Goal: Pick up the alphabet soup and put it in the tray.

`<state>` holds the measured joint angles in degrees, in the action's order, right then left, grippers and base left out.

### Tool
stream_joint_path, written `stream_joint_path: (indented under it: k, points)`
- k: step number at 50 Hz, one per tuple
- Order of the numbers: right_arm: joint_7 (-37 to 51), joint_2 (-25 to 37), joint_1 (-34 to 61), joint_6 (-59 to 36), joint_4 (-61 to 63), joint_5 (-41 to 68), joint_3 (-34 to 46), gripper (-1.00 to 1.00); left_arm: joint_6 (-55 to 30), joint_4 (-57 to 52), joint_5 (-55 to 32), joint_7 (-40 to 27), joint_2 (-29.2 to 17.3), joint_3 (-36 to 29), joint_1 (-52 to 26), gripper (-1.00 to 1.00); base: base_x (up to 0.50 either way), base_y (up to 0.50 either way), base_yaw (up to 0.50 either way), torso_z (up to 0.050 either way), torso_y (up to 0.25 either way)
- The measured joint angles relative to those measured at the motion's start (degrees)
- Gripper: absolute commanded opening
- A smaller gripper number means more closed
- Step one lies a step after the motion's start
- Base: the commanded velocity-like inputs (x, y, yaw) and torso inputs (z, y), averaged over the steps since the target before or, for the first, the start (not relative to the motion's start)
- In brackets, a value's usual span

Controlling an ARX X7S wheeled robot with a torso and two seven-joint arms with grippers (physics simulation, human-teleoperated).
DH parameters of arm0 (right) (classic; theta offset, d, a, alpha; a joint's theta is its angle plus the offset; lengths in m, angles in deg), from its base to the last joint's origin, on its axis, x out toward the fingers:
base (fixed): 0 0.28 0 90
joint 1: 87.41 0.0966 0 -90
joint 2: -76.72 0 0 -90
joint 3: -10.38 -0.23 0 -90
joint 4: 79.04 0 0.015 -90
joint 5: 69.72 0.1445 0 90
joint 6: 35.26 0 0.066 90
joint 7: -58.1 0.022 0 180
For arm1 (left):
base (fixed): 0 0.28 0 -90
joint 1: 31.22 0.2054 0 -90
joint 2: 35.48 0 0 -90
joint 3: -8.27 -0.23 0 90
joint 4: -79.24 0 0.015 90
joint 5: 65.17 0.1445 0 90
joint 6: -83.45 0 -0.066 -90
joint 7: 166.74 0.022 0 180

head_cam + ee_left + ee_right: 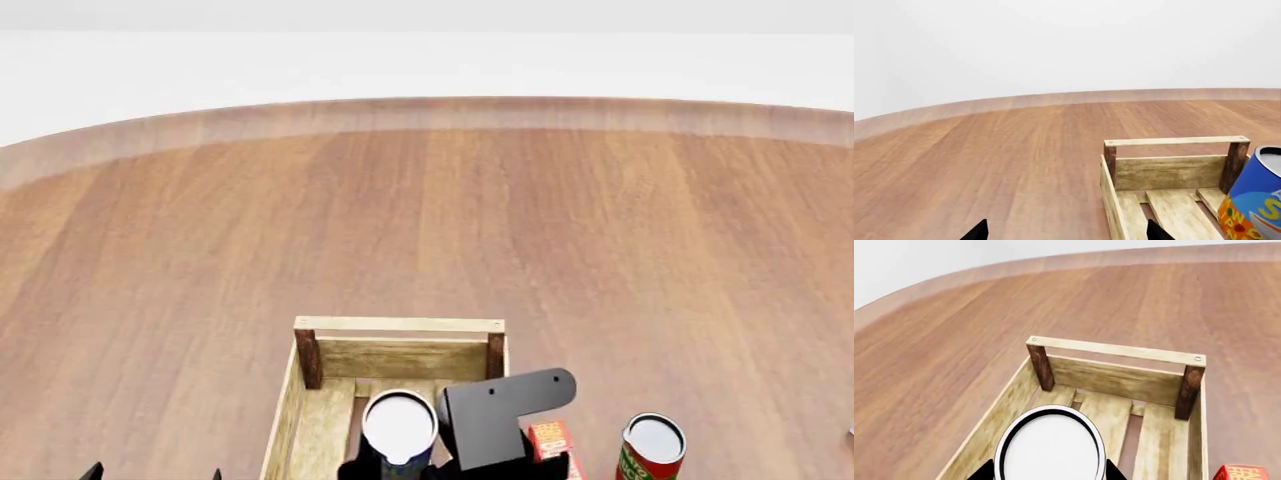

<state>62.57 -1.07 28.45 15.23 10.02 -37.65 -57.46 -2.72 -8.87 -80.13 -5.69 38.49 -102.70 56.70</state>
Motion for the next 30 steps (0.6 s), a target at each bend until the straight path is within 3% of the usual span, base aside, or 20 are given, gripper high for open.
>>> stream_joint_path:
  k: [30]
  points:
    - [-1.69, -2.05, 0.35, 4.56, -7.80, -1.88, 3.07, -1.00, 0.16, -0.06, -0.32, -0.42, -0.36, -0.48, -0.06, 1.00, 0.00, 0.00, 0.00, 0.000, 0.001]
